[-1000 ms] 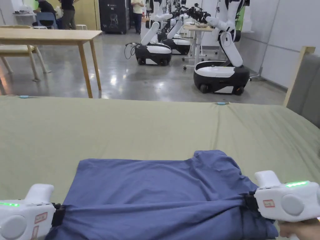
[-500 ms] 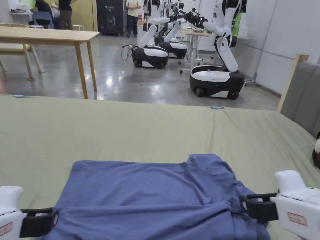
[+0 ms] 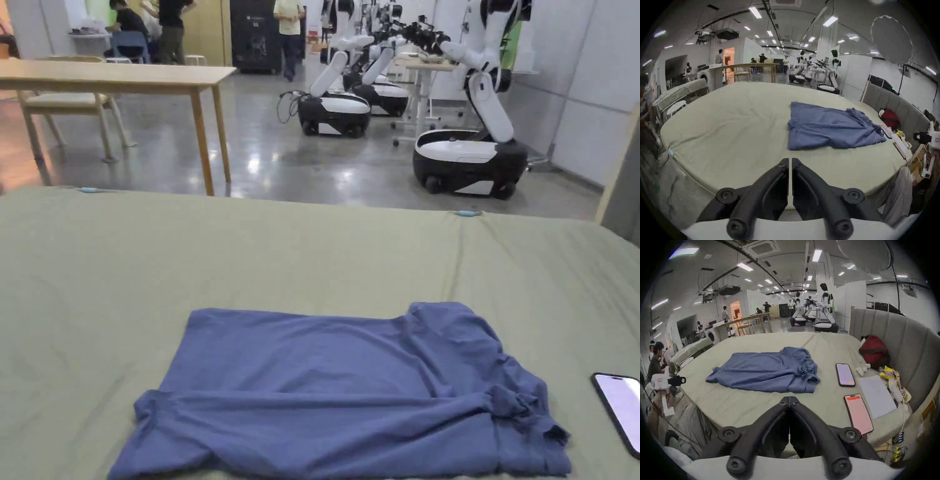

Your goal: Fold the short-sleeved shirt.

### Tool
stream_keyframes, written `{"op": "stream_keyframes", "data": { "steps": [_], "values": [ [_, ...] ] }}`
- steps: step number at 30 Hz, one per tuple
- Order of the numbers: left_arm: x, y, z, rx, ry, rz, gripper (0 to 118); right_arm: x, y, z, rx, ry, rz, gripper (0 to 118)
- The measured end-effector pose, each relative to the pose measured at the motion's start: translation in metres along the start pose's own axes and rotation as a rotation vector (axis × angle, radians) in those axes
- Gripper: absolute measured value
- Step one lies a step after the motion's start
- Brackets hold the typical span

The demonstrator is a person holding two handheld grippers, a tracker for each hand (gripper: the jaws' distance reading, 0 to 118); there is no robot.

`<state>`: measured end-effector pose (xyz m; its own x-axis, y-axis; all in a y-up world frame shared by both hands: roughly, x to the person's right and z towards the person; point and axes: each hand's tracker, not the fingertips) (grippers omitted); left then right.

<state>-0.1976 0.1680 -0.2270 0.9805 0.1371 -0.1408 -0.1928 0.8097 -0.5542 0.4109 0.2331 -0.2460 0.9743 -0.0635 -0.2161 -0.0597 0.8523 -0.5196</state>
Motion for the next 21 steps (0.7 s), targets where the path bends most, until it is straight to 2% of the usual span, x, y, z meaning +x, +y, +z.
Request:
{"op": "stream_keyframes", "data": {
  "steps": [4, 5, 6, 7, 8, 9, 13, 16, 19, 20, 21],
  "values": [
    [0.012, 0.027, -0.043, -0.056, -0.034, 0.023, 1, -0.005, 0.011, -0.005, 0.032, 0.02, 0.014, 0],
    [0.016, 0.033, -0.055, -0.059, -0.029, 0.024, 5, -0.007, 0.014, -0.006, 0.034, 0.019, 0.019, 0],
    [0.018, 0.039, -0.069, -0.072, -0.035, 0.023, 17, -0.009, 0.017, -0.008, 0.033, 0.024, 0.026, 0],
    [0.019, 0.044, -0.084, -0.092, -0.049, 0.02, 40, -0.012, 0.019, -0.009, 0.033, 0.03, 0.03, 0],
    [0.02, 0.048, -0.101, -0.123, -0.064, 0.016, 83, -0.015, 0.02, -0.011, 0.035, 0.036, 0.032, 0],
    [0.015, 0.048, -0.125, -0.173, -0.064, 0.01, 102, -0.018, 0.021, -0.012, 0.035, 0.041, 0.033, 0],
    [0.019, 0.049, -0.172, -0.274, -0.007, -0.017, 100, -0.025, 0.02, -0.01, 0.023, 0.032, 0.057, 0],
    [0.024, 0.043, -0.191, -0.358, -0.013, -0.065, 93, -0.019, 0.016, -0.007, 0.004, 0.04, 0.041, 0],
    [0.042, 0.034, -0.19, -0.302, 0.052, -0.21, 91, -0.017, 0.014, -0.007, -0.022, 0.016, 0.054, 1],
    [0.044, 0.035, -0.187, -0.294, 0.052, -0.217, 89, -0.016, 0.014, -0.009, -0.026, 0.006, 0.061, 1],
    [0.048, 0.032, -0.18, -0.288, 0.04, -0.197, 82, -0.016, 0.014, -0.011, -0.029, 0.001, 0.063, 0]
  ]
}}
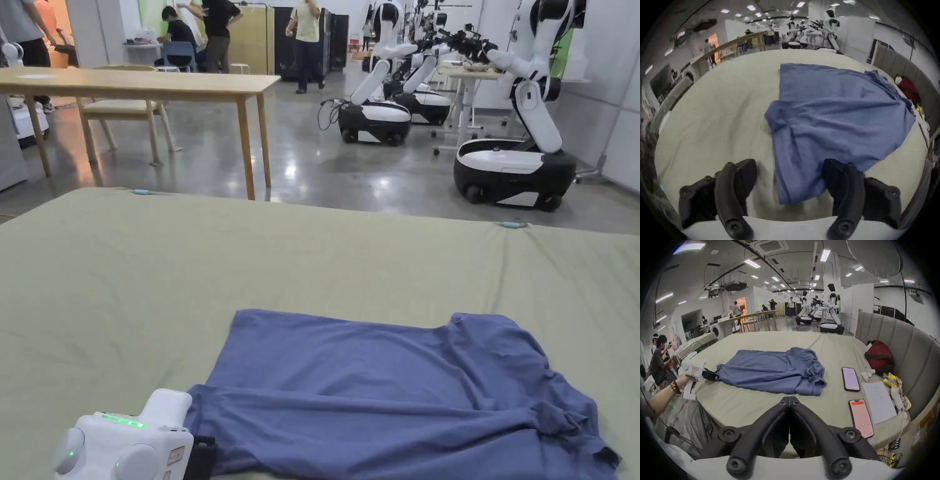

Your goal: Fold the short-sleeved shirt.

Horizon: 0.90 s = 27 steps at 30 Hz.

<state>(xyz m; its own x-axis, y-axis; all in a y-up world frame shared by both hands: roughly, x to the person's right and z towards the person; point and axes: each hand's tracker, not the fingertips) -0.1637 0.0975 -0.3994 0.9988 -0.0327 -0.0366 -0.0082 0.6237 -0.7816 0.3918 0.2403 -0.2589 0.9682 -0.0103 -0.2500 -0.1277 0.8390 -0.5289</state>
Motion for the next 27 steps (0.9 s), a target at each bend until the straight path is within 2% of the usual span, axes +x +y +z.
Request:
{"op": "stream_keyframes", "data": {
  "steps": [1, 2, 3, 4, 7, 9, 11, 12, 13, 14, 15, 16, 18, 24, 25, 26, 27],
  "values": [
    [0.005, -0.002, 0.005, 0.027, -0.004, -0.011, 69, 0.002, 0.001, -0.003, -0.006, 0.001, -0.003, 0],
    [0.009, -0.004, 0.009, 0.054, 0.009, -0.038, 43, 0.004, 0.001, -0.006, -0.012, 0.004, -0.007, 0],
    [0.014, -0.006, 0.011, 0.064, 0.0, -0.068, 24, 0.006, 0.002, -0.011, -0.017, 0.01, -0.01, 1],
    [0.019, -0.008, 0.01, 0.057, -0.01, -0.08, 13, 0.007, 0.004, -0.016, -0.023, 0.015, -0.009, 1],
    [0.028, -0.007, 0.008, 0.049, 0.05, -0.15, 11, 0.015, 0.013, -0.04, -0.031, 0.008, -0.008, 1],
    [0.024, -0.004, 0.013, 0.043, 0.034, -0.124, 11, 0.021, 0.021, -0.055, -0.023, -0.042, -0.022, 1],
    [0.018, 0.001, 0.015, 0.039, 0.004, -0.083, 11, 0.032, 0.029, -0.079, -0.039, -0.033, -0.002, 3],
    [0.015, 0.003, 0.018, 0.043, -0.003, -0.075, 11, 0.04, 0.031, -0.097, -0.062, -0.036, 0.009, 13],
    [0.014, 0.004, 0.019, 0.048, -0.005, -0.075, 11, 0.048, 0.031, -0.117, -0.098, -0.043, 0.011, 33],
    [0.013, 0.005, 0.02, 0.05, -0.008, -0.075, 11, 0.064, 0.027, -0.14, -0.152, -0.06, -0.006, 61],
    [0.013, 0.006, 0.021, 0.051, -0.01, -0.076, 11, 0.074, 0.024, -0.162, -0.21, -0.074, -0.044, 70],
    [0.015, 0.006, 0.024, 0.053, -0.012, -0.08, 10, 0.082, 0.021, -0.18, -0.251, -0.106, -0.089, 70],
    [0.016, 0.006, 0.026, 0.06, -0.01, -0.089, 11, 0.095, 0.015, -0.208, -0.292, -0.116, -0.118, 70],
    [0.018, 0.008, 0.025, 0.067, -0.015, -0.11, 11, 0.093, 0.005, -0.257, -0.407, -0.09, -0.143, 70],
    [0.018, 0.008, 0.024, 0.066, -0.016, -0.108, 11, 0.086, 0.006, -0.256, -0.392, -0.123, -0.131, 68],
    [0.018, 0.008, 0.024, 0.064, -0.017, -0.107, 10, 0.081, 0.007, -0.253, -0.379, -0.128, -0.116, 62],
    [0.018, 0.008, 0.023, 0.062, -0.02, -0.105, 10, 0.076, 0.009, -0.251, -0.364, -0.094, -0.098, 60]
  ]
}}
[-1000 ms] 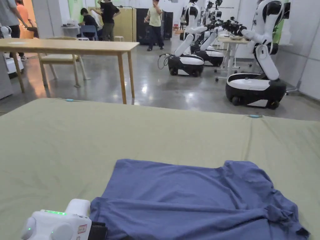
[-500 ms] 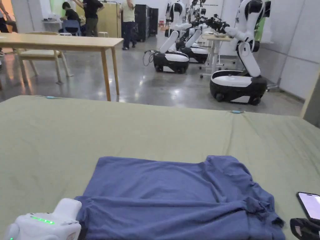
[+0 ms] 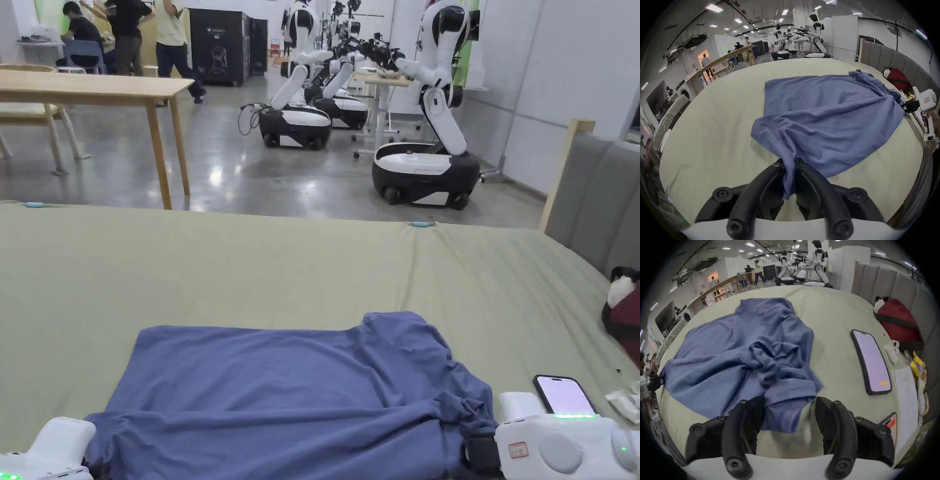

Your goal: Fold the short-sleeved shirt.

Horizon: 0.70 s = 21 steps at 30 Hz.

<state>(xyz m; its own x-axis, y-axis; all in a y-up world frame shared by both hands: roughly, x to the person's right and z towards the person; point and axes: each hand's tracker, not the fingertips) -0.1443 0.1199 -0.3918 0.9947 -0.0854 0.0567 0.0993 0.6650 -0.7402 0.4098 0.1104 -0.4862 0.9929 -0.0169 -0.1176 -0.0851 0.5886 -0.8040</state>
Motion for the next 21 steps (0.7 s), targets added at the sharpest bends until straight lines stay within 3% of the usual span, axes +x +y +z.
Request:
{"op": "stream_keyframes", "data": {
  "steps": [2, 5, 6, 8, 14, 18, 21],
  "values": [
    [0.001, -0.001, -0.003, -0.004, -0.007, 0.006, 10, -0.013, 0.0, 0.001, -0.011, 0.072, 0.03, 59],
    [0.006, -0.004, -0.01, -0.017, -0.012, 0.009, 10, -0.029, 0.002, -0.009, -0.044, 0.001, 0.123, 48],
    [0.007, -0.006, -0.012, -0.02, -0.012, 0.011, 11, -0.029, 0.005, -0.009, -0.044, 0.017, 0.107, 41],
    [0.006, -0.008, -0.013, -0.02, -0.015, 0.012, 10, -0.028, 0.008, -0.009, -0.042, 0.054, 0.091, 13],
    [-0.017, -0.007, 0.015, 0.035, -0.04, 0.041, 6, -0.009, 0.005, 0.021, -0.029, 0.076, 0.078, 12],
    [-0.039, -0.009, 0.057, 0.128, -0.143, 0.131, 6, 0.006, -0.012, 0.072, 0.07, 0.027, 0.045, 12],
    [-0.04, -0.019, 0.088, 0.135, -0.133, 0.116, 6, 0.007, -0.036, 0.112, 0.063, 0.052, 0.076, 12]
  ]
}}
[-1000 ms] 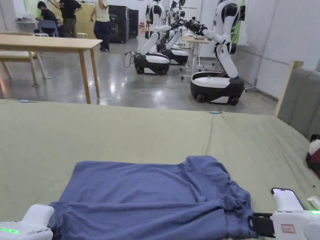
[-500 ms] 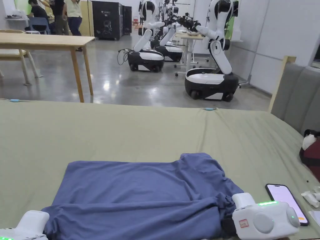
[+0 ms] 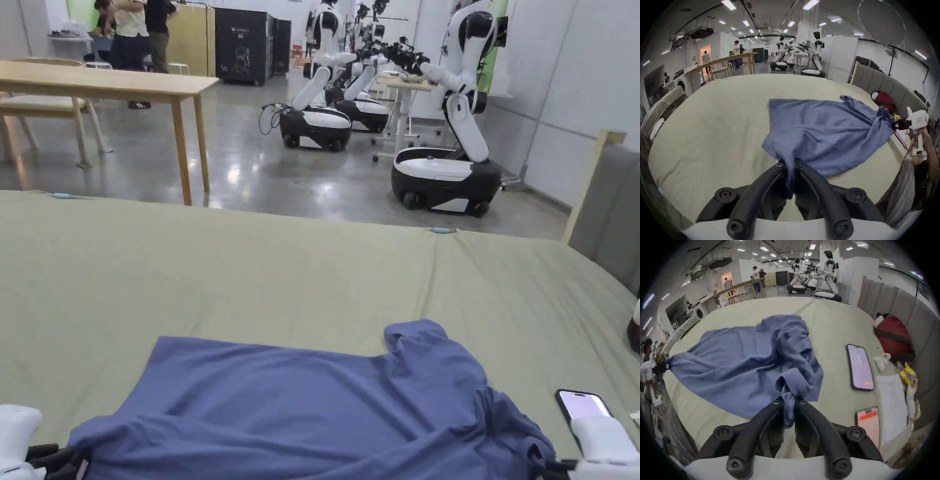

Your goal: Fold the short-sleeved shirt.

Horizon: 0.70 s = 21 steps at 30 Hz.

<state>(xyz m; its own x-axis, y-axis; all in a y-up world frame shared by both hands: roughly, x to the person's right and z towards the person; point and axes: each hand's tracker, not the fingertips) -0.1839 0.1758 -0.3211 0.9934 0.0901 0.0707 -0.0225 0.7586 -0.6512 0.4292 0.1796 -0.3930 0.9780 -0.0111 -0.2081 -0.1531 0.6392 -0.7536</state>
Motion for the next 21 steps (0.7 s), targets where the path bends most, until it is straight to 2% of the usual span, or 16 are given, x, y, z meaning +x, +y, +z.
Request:
{"op": "stream_keyframes", "data": {
  "steps": [3, 5, 7, 11, 14, 16, 17, 18, 20, 21],
  "values": [
    [-0.001, -0.02, 0.027, -0.013, -0.028, 0.015, 6, -0.006, -0.031, 0.028, -0.029, -0.014, 0.054, 12],
    [0.001, -0.04, 0.032, -0.033, -0.038, 0.017, 6, -0.006, -0.05, 0.033, -0.051, -0.006, 0.037, 12],
    [0.006, -0.058, 0.022, -0.113, -0.033, 0.008, 6, -0.004, -0.064, 0.021, -0.117, 0.006, 0.014, 12],
    [0.011, -0.085, -0.007, -0.234, 0.007, -0.005, 6, -0.008, -0.072, -0.018, -0.193, -0.038, 0.064, 12],
    [0.015, -0.081, -0.005, -0.169, -0.004, 0.033, 6, -0.013, -0.069, -0.022, -0.159, -0.043, 0.075, 13],
    [0.013, -0.079, 0.001, -0.15, -0.018, 0.065, 6, -0.008, -0.066, -0.016, -0.141, -0.045, 0.065, 21],
    [0.012, -0.079, 0.004, -0.138, -0.033, 0.083, 15, -0.005, -0.065, -0.011, -0.118, -0.041, 0.055, 37],
    [0.01, -0.078, 0.011, -0.119, -0.016, 0.091, 38, -0.002, -0.064, -0.001, -0.081, -0.046, 0.037, 57],
    [0.003, -0.078, 0.023, -0.113, -0.016, 0.104, 118, 0.002, -0.065, 0.029, -0.009, -0.006, -0.009, 106],
    [0.0, -0.075, 0.041, 0.007, -0.063, 0.1, 116, 0.002, -0.066, 0.051, 0.054, 0.027, -0.04, 111]
  ]
}}
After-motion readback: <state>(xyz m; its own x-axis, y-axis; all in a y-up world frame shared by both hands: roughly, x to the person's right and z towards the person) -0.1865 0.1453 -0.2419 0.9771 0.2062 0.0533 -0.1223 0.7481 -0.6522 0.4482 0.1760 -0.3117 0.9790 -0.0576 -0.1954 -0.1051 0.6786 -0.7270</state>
